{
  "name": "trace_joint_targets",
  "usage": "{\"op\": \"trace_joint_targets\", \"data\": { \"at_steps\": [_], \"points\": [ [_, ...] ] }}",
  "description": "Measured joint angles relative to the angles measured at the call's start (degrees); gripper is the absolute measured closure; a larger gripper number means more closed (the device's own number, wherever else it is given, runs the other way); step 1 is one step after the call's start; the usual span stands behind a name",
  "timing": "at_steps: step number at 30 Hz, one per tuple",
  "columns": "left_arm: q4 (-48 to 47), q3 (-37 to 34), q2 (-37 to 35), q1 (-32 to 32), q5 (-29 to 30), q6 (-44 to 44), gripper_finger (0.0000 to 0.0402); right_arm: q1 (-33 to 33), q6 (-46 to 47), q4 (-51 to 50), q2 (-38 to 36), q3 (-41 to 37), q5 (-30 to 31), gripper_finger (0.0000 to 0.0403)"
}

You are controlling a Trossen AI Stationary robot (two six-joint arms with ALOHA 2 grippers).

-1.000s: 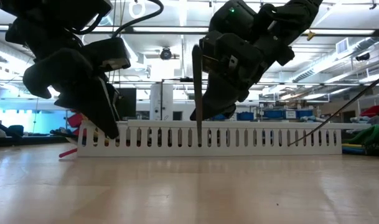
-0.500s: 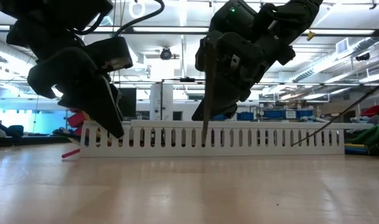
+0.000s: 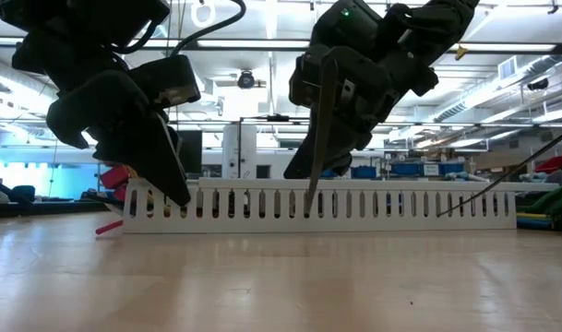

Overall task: Ziptie cables
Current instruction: Close the white cable duct

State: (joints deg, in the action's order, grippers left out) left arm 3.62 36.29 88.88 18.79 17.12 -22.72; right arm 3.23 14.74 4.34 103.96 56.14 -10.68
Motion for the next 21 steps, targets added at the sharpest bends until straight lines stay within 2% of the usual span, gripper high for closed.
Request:
{"op": "trace_joint_targets", "data": {
  "at_steps": [10,16,21],
  "points": [
    [0.02,0.01,0.0,0.0,-0.08,-0.04,0.0172,0.23,1.16,4.6,0.17,-0.07,2.3,0.0402],
    [0.09,0.09,0.02,-0.02,-0.33,-0.37,0.0172,-0.42,1.46,2.72,-3.53,-0.07,2.1,0.0403],
    [0.04,0.1,0.02,-0.02,-0.35,-0.42,0.0172,0.21,1.23,-0.79,-3.78,-0.11,0.65,0.0403]
  ]
}}
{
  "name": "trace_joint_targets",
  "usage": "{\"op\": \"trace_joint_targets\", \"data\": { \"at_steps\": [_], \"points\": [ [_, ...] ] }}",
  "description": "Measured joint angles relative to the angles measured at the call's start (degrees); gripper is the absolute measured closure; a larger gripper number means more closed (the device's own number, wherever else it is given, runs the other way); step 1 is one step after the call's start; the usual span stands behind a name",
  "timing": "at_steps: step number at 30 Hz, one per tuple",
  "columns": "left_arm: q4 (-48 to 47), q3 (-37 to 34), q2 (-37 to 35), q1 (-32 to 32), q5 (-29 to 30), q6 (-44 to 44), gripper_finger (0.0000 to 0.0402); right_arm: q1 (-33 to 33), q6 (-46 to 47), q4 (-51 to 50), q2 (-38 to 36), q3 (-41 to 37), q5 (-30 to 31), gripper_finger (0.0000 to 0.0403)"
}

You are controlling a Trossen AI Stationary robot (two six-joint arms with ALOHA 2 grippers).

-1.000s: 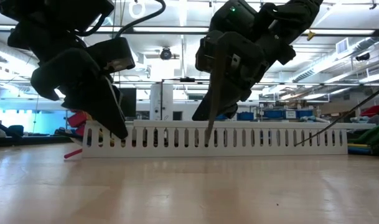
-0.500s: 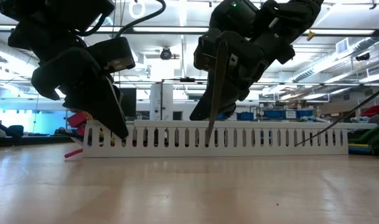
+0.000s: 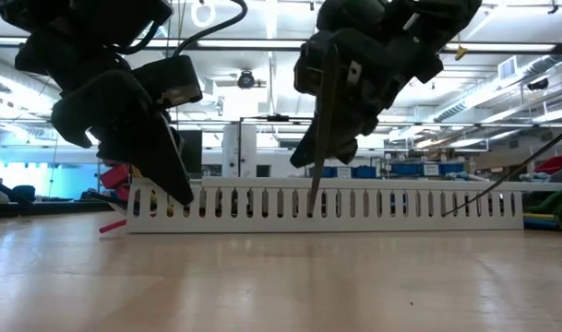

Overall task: Ziptie cables
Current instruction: Close the white cable duct

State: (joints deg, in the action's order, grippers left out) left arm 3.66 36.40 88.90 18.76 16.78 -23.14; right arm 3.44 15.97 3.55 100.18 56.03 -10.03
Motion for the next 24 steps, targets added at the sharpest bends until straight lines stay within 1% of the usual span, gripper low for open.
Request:
{"op": "trace_joint_targets", "data": {
  "at_steps": [5,8,11,13,18,22,24],
  "points": [
    [0.03,0.01,0.0,0.0,-0.39,-0.04,0.0172,0.27,0.35,1.98,2.48,0.02,-0.02,0.0403],
    [-0.31,-0.02,-0.02,0.03,-0.39,-0.02,0.0172,0.25,1.26,5.73,5.64,0.26,-1.44,0.0403],
    [-0.28,-0.02,-0.02,0.04,-0.7,0.0,0.0172,0.22,4.1,12.07,9.1,0.36,-3.42,0.0403],
    [-0.24,-0.02,-0.02,0.07,-0.82,0.0,0.0172,0.22,5.9,13.88,10.28,0.73,-3.75,0.0403],
    [0.13,-0.04,-0.02,0.04,-0.97,0.16,0.0172,0.27,4.28,12.03,11.25,4.13,-3.25,0.0403],
    [0.15,-0.04,-0.02,0.04,-1.05,0.29,0.0171,-0.11,3.89,10.82,10.9,5.01,-3.11,0.0403],
    [0.13,-0.04,-0.02,0.03,-1.49,0.24,0.0164,-0.17,3.91,9.81,10.9,5.03,-3.2,0.0403]
  ]
}}
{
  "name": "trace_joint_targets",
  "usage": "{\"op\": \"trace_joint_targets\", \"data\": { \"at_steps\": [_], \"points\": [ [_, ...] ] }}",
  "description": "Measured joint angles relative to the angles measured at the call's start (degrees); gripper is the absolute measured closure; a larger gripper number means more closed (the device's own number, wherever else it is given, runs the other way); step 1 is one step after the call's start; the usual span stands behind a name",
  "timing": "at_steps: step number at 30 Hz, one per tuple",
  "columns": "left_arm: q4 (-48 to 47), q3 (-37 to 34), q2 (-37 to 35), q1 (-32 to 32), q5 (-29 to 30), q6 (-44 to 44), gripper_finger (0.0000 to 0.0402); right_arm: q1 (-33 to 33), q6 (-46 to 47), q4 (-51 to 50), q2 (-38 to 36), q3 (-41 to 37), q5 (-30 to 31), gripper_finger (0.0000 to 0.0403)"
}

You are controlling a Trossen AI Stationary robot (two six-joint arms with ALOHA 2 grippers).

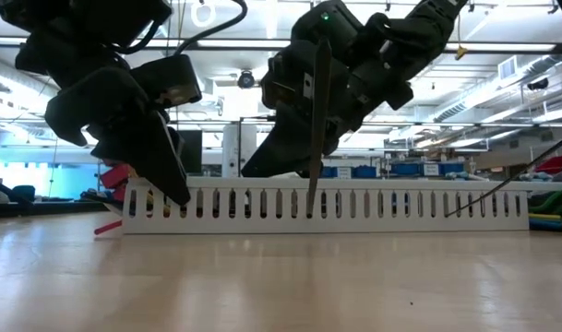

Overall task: Ziptie cables
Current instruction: Close the white cable duct

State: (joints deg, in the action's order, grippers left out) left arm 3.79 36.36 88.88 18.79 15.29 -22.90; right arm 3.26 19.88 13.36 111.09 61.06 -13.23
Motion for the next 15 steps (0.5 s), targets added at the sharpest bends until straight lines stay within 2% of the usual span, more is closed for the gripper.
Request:
{"op": "trace_joint_targets", "data": {
  "at_steps": [15],
  "points": [
    [-7.98,2.95,-0.11,3.15,-1.57,-4.19,0.0083,0.0,-1.03,-1.43,-0.06,0.02,-0.28,0.0403]
  ]
}}
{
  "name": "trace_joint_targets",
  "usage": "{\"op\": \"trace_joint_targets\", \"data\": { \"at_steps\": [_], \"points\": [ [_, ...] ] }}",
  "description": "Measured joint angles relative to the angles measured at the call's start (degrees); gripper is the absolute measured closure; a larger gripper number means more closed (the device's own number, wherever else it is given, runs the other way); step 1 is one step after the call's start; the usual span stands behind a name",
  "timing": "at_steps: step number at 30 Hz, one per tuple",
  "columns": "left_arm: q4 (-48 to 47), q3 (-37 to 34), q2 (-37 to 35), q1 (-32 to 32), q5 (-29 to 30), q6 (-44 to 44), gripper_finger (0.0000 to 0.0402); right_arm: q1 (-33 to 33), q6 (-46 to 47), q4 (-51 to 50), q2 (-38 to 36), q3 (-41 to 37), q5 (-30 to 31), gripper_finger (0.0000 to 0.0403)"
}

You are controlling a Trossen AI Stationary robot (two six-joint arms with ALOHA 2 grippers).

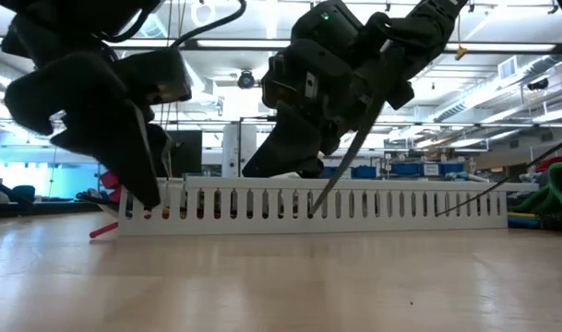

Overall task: Ziptie cables
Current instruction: Close the white cable duct

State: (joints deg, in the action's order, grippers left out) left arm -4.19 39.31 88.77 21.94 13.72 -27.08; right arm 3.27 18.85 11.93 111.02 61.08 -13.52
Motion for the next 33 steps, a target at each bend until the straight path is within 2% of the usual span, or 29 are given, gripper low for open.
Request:
{"op": "trace_joint_targets", "data": {
  "at_steps": [10,20,33],
  "points": [
    [-1.45,0.0,2.77,0.3,0.54,-3.4,0.0082,-0.72,0.66,2.16,0.02,-0.09,0.39,0.0402],
    [-1.44,-0.09,2.77,0.3,0.98,-3.14,0.0105,-0.86,-0.98,3.14,-1.83,-0.22,2.73,0.0402],
    [-1.37,-0.11,2.77,0.3,0.59,-3.01,0.011,-0.66,-1.0,-3.32,-3.91,-0.15,-0.99,0.0402]
  ]
}}
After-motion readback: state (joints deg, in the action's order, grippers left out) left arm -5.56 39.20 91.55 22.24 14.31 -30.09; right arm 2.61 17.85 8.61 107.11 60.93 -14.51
